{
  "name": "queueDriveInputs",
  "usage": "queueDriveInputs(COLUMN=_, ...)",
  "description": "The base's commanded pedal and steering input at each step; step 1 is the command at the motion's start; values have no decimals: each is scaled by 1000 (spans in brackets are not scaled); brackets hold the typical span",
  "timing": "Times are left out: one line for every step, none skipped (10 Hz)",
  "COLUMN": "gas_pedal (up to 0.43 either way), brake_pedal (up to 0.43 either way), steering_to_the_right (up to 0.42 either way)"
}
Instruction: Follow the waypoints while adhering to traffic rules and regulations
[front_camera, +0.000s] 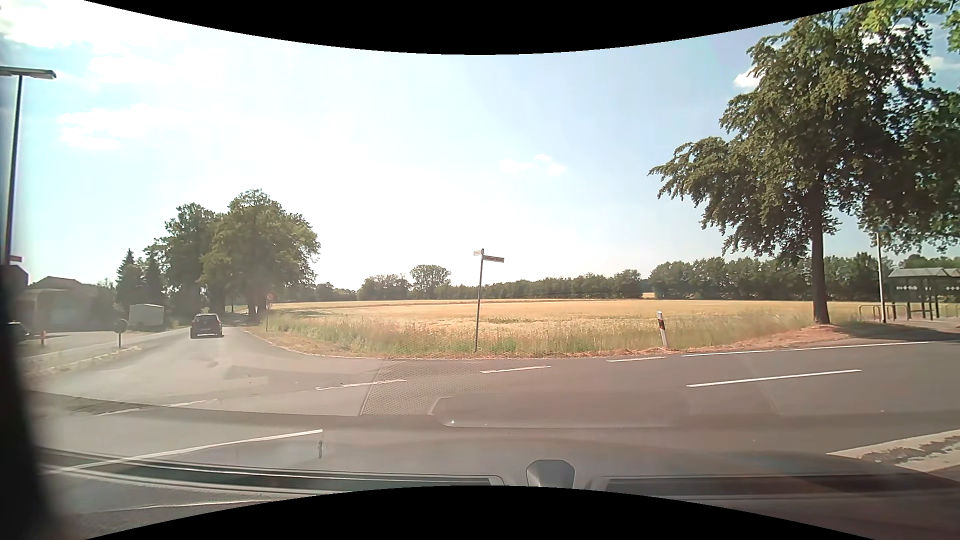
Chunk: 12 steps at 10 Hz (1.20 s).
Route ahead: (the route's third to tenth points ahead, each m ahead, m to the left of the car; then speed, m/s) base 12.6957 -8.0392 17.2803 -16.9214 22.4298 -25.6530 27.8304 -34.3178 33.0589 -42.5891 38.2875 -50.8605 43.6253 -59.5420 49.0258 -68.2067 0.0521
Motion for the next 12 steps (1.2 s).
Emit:
queueDriveInputs(gas_pedal=299, brake_pedal=6, steering_to_the_right=340)
queueDriveInputs(gas_pedal=319, brake_pedal=6, steering_to_the_right=354)
queueDriveInputs(gas_pedal=339, brake_pedal=6, steering_to_the_right=365)
queueDriveInputs(gas_pedal=350, brake_pedal=6, steering_to_the_right=378)
queueDriveInputs(gas_pedal=358, brake_pedal=6, steering_to_the_right=394)
queueDriveInputs(gas_pedal=378, brake_pedal=6, steering_to_the_right=414)
queueDriveInputs(gas_pedal=390, brake_pedal=6, steering_to_the_right=434)
queueDriveInputs(gas_pedal=409, brake_pedal=6, steering_to_the_right=450)
queueDriveInputs(gas_pedal=421, brake_pedal=6, steering_to_the_right=461)
queueDriveInputs(gas_pedal=429, brake_pedal=6, steering_to_the_right=472)
queueDriveInputs(gas_pedal=429, brake_pedal=6, steering_to_the_right=479)
queueDriveInputs(gas_pedal=429, brake_pedal=6, steering_to_the_right=482)
